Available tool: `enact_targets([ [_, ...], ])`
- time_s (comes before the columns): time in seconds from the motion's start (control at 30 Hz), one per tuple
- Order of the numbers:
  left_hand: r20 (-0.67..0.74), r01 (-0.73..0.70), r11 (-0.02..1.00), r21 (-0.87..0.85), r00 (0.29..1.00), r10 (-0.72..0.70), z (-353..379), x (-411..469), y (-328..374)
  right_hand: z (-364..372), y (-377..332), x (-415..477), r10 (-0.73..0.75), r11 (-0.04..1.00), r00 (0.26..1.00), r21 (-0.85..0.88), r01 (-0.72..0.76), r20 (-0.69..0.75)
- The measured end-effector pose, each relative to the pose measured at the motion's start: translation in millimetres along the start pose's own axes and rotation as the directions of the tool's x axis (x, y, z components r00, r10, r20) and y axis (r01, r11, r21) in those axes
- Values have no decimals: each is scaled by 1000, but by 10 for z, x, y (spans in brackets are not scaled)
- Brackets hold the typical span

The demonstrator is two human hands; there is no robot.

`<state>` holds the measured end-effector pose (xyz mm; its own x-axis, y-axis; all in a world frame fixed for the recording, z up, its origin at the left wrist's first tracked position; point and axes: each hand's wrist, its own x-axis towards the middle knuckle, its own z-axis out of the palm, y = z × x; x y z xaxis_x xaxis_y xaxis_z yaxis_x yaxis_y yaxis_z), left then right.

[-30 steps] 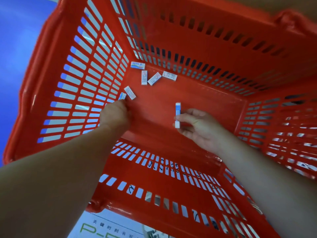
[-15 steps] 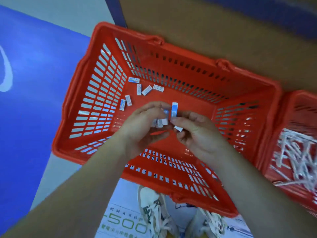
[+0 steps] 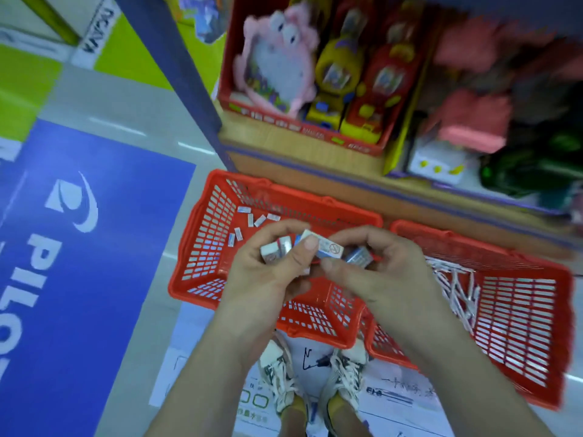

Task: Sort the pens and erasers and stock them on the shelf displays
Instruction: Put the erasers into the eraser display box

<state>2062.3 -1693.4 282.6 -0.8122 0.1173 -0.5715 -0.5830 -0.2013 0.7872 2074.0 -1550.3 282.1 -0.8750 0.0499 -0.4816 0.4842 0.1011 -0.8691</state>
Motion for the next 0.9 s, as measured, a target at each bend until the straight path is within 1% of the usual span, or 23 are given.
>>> enact_targets([
  [0.07, 32, 15, 998, -61, 999, -13, 125, -162, 186, -99, -252, -193, 42, 996, 999, 81, -43, 9],
  [0.13, 51, 14, 999, -42, 999, -12, 250, -282, 375, -174, -486, -354, 83, 984, 996, 158, -85, 18],
  [0.27, 139, 44, 995, -95, 990, -30, 468, -491, 726, -335, -856, -587, 201, 917, 979, 348, -197, 26],
  [0.37, 231, 83, 994, -75, 971, -64, 634, -617, 939, -490, -1088, -704, 211, 905, 977, 376, -200, 12],
  [0.43, 262, 102, 993, -63, 962, -82, 766, -687, 1051, -610, -1209, -769, 185, 921, 983, 352, -166, -20],
  [0.6, 262, 149, 984, -100, 958, -118, 1197, -873, 1241, -979, -1439, -991, 96, 962, 992, 262, -72, -80],
  [0.67, 257, 163, 985, -51, 956, -145, 1414, -945, 1285, -1175, -1473, -1084, 45, 977, 992, 213, -20, -114],
  [0.8, 176, 100, 994, 39, 979, -105, 1942, -1056, 1282, -1689, -1470, -1272, -64, 983, 988, 161, 87, -139],
  [0.9, 145, 74, 997, 36, 986, -79, 2454, -1172, 1250, -2179, -1494, -1434, -173, 971, 980, 152, 187, -97],
])
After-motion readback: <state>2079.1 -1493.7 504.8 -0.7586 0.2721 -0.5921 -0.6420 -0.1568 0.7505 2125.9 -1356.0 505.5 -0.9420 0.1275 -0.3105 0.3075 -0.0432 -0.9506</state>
